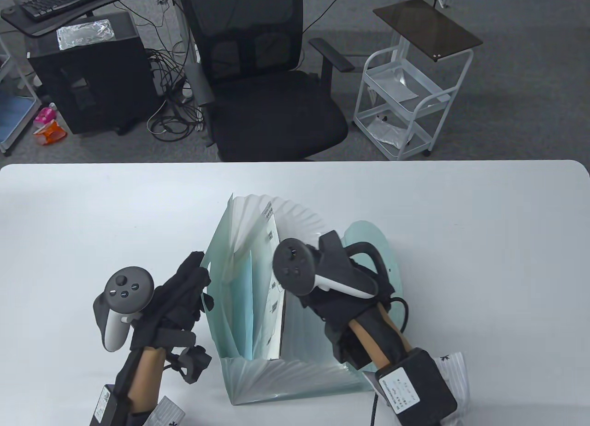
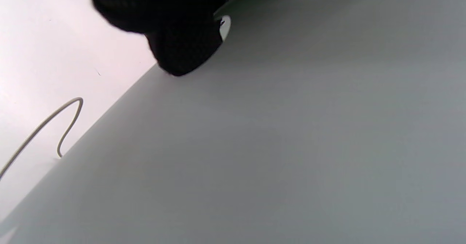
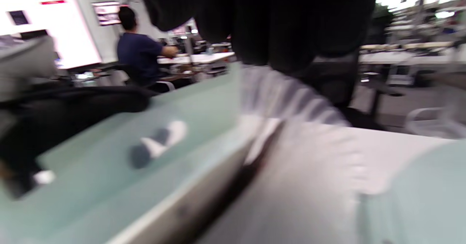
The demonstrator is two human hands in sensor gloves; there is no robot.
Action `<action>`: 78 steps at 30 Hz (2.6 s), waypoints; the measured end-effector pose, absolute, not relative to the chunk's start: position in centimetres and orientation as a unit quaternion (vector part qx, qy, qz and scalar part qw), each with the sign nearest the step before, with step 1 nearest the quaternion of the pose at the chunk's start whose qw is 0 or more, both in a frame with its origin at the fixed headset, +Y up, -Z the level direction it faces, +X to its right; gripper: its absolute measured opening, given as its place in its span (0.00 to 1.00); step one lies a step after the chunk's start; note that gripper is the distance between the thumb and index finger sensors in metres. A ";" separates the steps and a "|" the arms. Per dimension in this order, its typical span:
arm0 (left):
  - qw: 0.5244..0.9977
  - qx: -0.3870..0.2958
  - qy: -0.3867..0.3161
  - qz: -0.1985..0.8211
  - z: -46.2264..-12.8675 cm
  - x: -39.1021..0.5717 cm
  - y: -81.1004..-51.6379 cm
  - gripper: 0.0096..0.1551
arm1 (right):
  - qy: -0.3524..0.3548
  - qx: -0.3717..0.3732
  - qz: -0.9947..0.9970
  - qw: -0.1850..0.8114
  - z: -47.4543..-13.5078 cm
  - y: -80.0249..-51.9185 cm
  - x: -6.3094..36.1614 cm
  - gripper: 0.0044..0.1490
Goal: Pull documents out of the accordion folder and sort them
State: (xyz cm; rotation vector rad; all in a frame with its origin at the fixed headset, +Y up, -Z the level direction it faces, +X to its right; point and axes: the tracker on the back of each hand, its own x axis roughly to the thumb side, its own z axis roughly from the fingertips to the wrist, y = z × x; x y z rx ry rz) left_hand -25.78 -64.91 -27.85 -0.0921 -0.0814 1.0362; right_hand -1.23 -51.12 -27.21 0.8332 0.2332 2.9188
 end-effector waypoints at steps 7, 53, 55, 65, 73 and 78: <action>0.869 -0.043 -0.040 0.491 -27.9 -25.8 -64.9 0.37 | 0.122 0.318 0.937 0.071 -28.4 -53.4 -6.8 0.28; 0.873 -0.043 -0.043 0.484 -28.0 -26.1 -65.1 0.37 | 0.085 0.141 0.985 -0.059 -31.9 -55.0 -7.2 0.24; 0.874 -0.043 -0.043 0.483 -28.0 -26.1 -65.1 0.37 | 0.054 0.137 0.989 -0.031 -31.3 -53.5 -5.8 0.24; 0.874 -0.041 -0.046 0.482 -28.0 -25.8 -65.2 0.38 | -0.188 0.058 0.972 0.130 -27.6 -45.9 5.1 0.24; 0.873 -0.043 -0.050 0.483 -28.1 -25.8 -65.2 0.38 | -0.299 -0.054 0.933 0.193 -26.9 -46.2 15.7 0.24; 0.872 -0.044 -0.050 0.485 -28.1 -25.8 -65.1 0.38 | -0.322 -0.092 0.931 0.146 -28.0 -49.3 20.1 0.24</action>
